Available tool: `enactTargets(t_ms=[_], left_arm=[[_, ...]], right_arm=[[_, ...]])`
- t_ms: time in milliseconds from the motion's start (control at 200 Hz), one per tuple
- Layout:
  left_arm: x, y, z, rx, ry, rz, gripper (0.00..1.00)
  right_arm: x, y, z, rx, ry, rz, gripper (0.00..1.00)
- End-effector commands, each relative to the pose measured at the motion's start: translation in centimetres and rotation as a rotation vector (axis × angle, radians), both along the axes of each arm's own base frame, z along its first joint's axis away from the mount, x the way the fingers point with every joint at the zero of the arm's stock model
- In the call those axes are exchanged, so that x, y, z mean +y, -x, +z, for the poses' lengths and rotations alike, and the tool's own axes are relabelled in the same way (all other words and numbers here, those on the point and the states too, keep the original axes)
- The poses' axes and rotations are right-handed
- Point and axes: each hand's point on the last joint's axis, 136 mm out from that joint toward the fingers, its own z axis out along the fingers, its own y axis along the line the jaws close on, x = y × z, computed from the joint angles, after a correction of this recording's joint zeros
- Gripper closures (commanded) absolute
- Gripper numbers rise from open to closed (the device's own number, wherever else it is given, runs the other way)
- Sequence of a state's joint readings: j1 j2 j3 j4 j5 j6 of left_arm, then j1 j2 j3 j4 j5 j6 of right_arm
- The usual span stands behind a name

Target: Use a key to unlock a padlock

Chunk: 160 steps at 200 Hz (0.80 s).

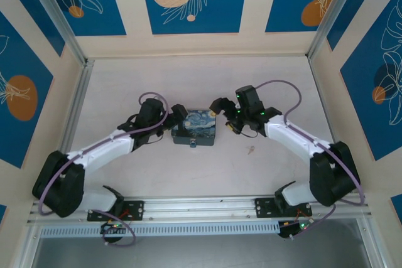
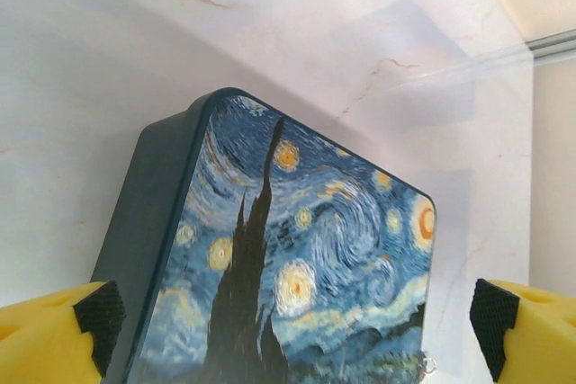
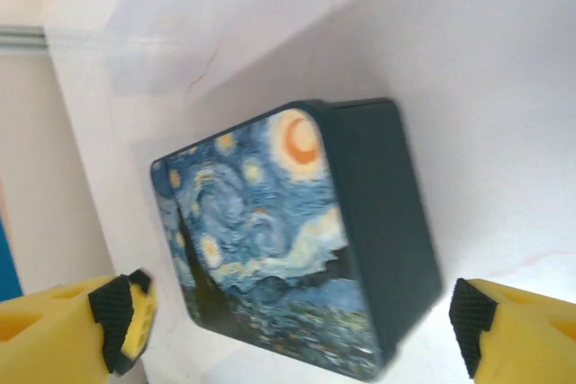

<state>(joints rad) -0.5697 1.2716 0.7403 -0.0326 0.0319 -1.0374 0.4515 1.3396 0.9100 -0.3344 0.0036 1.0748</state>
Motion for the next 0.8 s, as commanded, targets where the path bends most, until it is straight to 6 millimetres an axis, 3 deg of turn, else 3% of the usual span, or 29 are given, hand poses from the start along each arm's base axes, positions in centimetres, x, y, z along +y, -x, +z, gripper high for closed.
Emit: enactTargets(t_ms=[0, 170, 335, 560, 795], left_arm=[[1.5, 1.6, 0.1, -0.004, -0.06, -0.006, 0.0], [3.0, 3.1, 1.1, -0.026, -0.123, -0.024, 0.0], [3.2, 3.6, 1.1, -0.03, -0.141, -0.045, 0.0], [2.5, 3.3, 0.8, -0.015, -0.137, -0.071, 0.0], [2.1, 3.0, 0.7, -0.008, -0.134, -0.078, 0.0]], right_arm=[[-4.6, 3.9, -3.3, 0.119, 0.236, 0.05, 0.12], [-8.9, 7.5, -6.7, 0.245, 0.382, 0.06, 0.34], [-11.1, 9.5, -8.9, 0.331, 0.495, 0.072, 0.39], [-11.4, 9.5, -10.7, 0.367, 0.562, 0.139, 0.45], [-11.6, 8.1, -11.4, 0.379, 0.622, 0.184, 0.49]])
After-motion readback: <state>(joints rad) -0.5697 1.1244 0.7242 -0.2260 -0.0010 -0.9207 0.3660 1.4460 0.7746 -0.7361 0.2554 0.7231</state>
